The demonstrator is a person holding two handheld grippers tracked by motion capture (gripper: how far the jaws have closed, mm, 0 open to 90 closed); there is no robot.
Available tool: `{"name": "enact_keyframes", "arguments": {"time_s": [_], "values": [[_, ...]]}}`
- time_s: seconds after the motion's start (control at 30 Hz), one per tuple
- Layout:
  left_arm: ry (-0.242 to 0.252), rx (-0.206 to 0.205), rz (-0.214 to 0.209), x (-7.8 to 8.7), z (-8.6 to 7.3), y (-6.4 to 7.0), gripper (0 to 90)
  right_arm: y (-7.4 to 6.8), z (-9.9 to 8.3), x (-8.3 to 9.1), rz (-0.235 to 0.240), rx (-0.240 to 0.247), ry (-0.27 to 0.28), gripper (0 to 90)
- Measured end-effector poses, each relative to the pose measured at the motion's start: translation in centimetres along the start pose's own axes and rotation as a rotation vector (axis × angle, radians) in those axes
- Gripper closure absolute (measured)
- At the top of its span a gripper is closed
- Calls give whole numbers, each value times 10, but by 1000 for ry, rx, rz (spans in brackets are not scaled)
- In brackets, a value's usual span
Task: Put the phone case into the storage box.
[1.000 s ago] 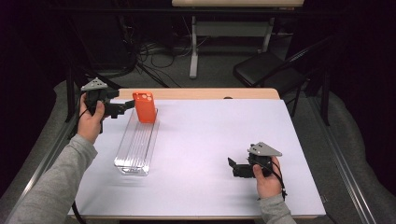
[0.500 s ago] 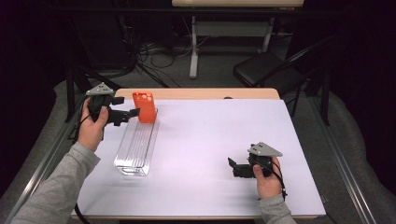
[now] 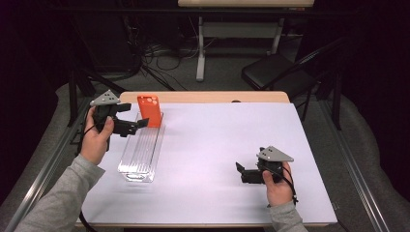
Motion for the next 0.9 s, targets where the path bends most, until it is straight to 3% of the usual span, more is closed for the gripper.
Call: {"name": "enact_keyframes", "arguments": {"time_s": [0.27, 0.9], "values": [[31, 3, -65, -2, -17, 21, 73, -4, 0, 3, 2, 18, -1, 0], [92, 12, -76, -9, -53, 56, 83, -7, -5, 11, 2, 40, 0, 0]]}}
Point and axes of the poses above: each handheld gripper's, and its own axes: x roughly backward along the jaws, z roughly out of its top, y roughly to its right, the point moved 8 cm from there along -x, roughly forward along the jaws, and after that the axes turned 10 degrees about -y, right-handed, at the moved point
